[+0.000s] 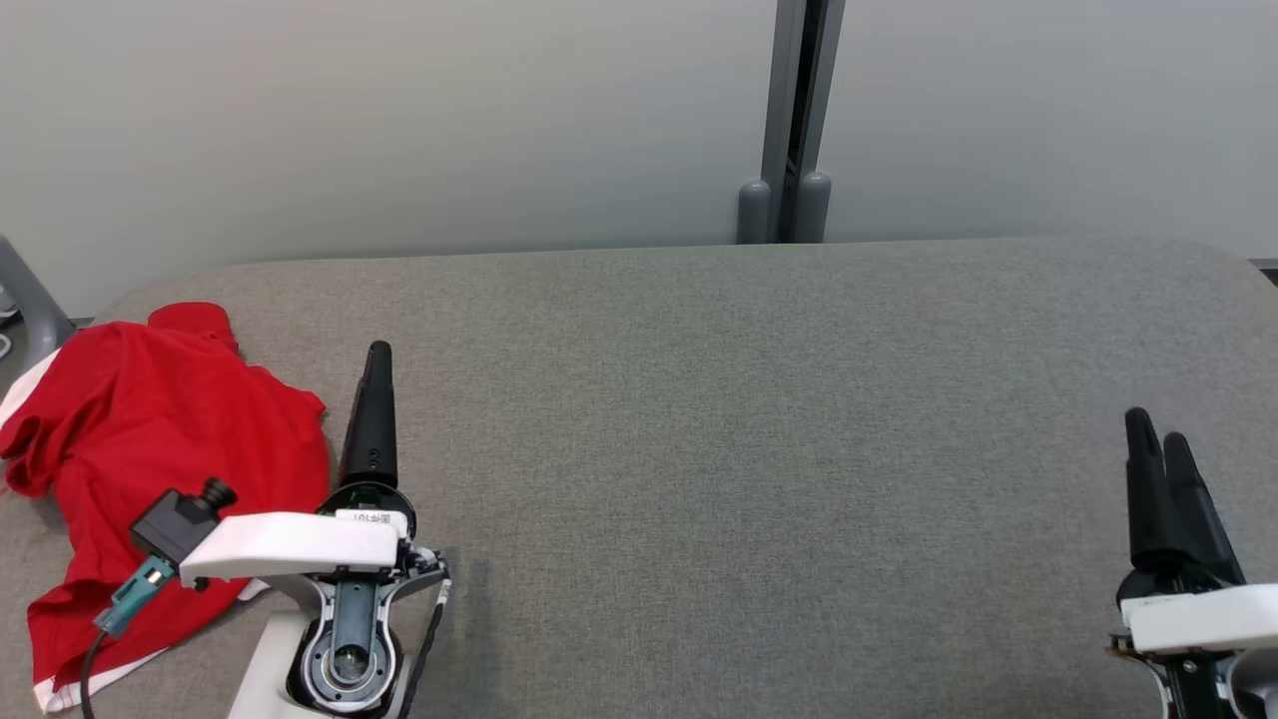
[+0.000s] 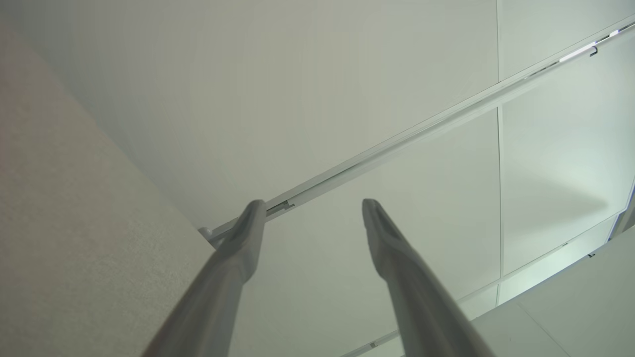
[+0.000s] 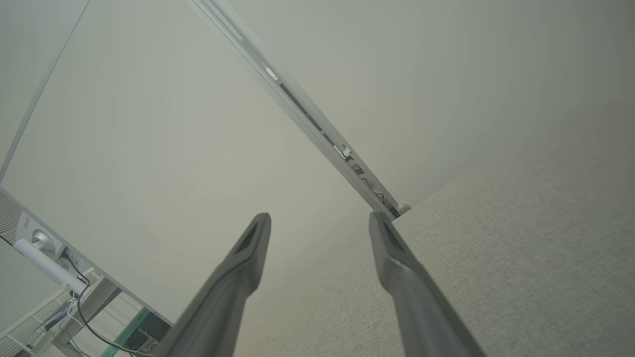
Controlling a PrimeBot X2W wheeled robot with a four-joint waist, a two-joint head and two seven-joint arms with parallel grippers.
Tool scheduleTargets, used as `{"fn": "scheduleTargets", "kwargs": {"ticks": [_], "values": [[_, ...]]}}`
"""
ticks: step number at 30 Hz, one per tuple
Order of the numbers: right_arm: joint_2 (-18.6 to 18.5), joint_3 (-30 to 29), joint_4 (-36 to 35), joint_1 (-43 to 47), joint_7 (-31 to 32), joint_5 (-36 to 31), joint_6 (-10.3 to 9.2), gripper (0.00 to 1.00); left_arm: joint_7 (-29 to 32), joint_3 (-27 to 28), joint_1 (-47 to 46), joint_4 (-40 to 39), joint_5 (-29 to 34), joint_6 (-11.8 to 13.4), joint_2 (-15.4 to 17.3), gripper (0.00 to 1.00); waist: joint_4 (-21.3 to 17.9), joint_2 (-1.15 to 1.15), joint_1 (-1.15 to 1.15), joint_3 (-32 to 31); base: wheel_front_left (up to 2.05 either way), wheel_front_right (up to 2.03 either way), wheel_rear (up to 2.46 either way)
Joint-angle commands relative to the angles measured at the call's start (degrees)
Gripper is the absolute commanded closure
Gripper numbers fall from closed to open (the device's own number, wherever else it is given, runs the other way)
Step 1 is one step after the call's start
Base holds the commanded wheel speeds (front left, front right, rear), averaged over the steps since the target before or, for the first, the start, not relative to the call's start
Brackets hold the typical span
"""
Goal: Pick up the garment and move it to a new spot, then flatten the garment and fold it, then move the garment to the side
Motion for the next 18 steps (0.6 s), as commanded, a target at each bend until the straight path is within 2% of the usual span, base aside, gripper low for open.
{"fn": "scheduleTargets", "kwargs": {"ticks": [1, 6, 11, 18], "values": [[-1.1, 1.0, -0.7, -1.8, -0.5, -2.5, 0.06, 0.00, -0.3, 1.3, -0.4, -1.5, 2.3, -0.1, 0.0, 0.00, 0.1, 0.00, 0.00, 0.0, 0.00, 0.00, 0.00], [-1.5, 3.1, -1.3, -3.4, -1.4, -9.6, 0.07, 0.00, -0.6, 3.4, 0.7, -4.3, 8.8, 1.6, 0.0, 0.00, 0.6, 0.00, 0.00, 0.0, 0.00, 0.00, 0.00], [-1.4, 4.6, -1.4, -4.7, -2.1, -15.6, 0.08, 0.00, -1.0, 2.8, 2.4, -8.3, 17.1, 3.7, 0.1, 0.00, 1.1, 0.00, 0.00, 0.1, 0.00, 0.00, 0.00], [-1.5, 7.5, 0.0, -6.0, -3.1, -22.2, 0.08, 0.00, -1.4, 0.6, 4.9, -12.5, 28.2, 9.9, 0.1, 0.00, 1.4, 0.00, 0.00, 0.0, 0.00, 0.00, 0.00]]}}
